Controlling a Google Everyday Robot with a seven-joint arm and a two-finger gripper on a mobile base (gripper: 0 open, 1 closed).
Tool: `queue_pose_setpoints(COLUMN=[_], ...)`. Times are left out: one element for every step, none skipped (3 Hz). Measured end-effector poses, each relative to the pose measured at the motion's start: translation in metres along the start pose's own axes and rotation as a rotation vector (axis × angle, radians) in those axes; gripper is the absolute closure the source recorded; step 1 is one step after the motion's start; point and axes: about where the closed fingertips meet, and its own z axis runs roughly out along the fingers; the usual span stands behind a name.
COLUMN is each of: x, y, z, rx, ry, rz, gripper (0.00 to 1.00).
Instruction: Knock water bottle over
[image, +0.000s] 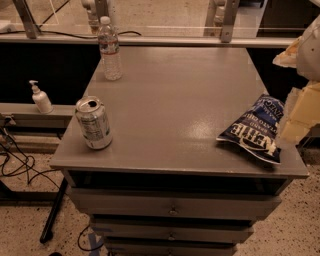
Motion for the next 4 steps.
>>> queue_pose_setpoints(x=[0.000,-0.008,-0.037,-0.094], y=[0.000,-0.008,-0.036,-0.072], z=[0.000,0.004,0.025,0.069], rx=[0.000,0.015,0.049,0.074], ry=[0.000,-0.026,-0.100,-0.218], rz=[0.000,0.006,0.021,0.005], gripper=[0.00,0.00,0.00,0.00])
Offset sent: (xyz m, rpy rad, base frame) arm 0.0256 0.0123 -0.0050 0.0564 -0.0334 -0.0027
